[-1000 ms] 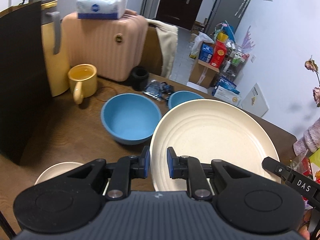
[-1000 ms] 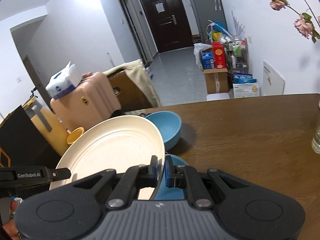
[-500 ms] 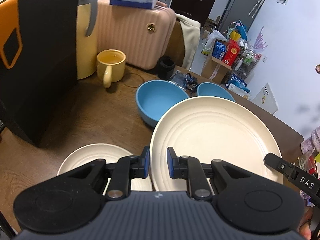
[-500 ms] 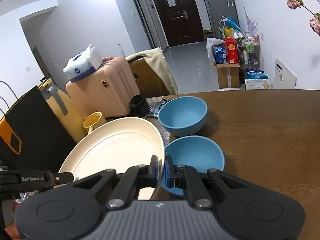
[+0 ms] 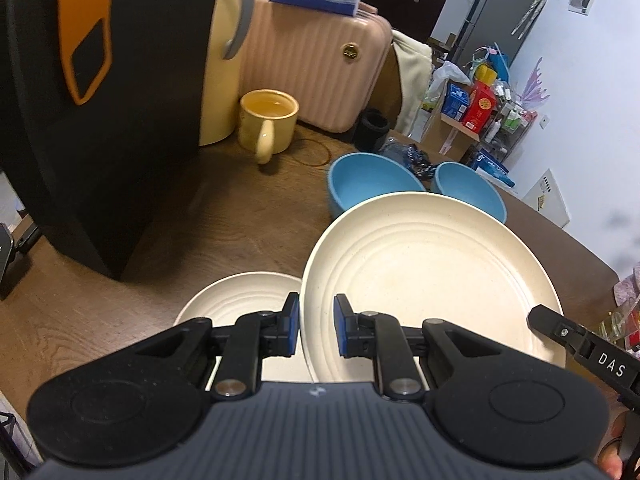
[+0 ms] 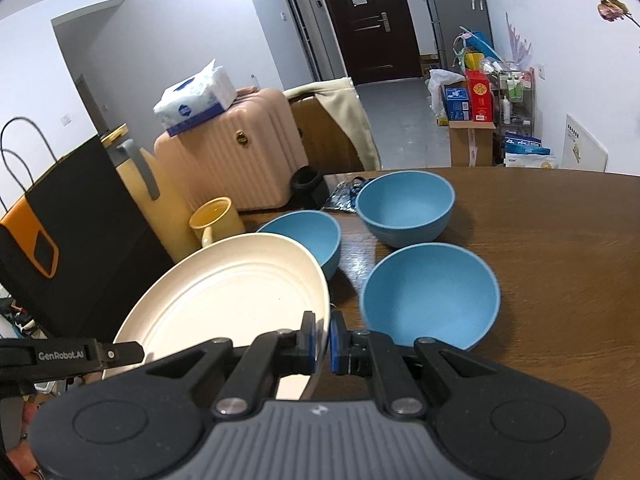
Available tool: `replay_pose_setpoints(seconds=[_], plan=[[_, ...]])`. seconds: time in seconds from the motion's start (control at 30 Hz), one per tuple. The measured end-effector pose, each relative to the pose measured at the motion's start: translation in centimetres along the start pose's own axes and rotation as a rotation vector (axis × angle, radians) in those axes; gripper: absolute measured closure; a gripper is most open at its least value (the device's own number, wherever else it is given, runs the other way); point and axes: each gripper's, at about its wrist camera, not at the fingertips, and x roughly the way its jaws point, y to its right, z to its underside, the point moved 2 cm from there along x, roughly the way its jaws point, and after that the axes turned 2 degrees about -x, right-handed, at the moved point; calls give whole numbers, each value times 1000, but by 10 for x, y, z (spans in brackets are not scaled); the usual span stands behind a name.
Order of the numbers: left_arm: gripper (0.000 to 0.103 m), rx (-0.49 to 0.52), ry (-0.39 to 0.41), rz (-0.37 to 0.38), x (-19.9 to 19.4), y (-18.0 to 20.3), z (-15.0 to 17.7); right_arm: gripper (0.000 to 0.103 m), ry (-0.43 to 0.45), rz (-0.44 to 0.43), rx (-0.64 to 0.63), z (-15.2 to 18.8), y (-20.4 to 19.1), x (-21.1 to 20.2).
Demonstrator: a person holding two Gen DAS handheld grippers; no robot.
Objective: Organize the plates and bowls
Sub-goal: 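Carry the cream plate with both tools toward the plate stack by the black bag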
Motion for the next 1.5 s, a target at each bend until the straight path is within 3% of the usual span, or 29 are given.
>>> replay_pose_setpoints(seconds=[0.7, 1.5], plan=[[86, 14, -59, -63, 14, -74, 19, 96, -77, -8, -28, 46, -58, 39], [86, 87, -117, -149, 74, -98, 41, 95, -171, 35, -73, 85, -78, 99]])
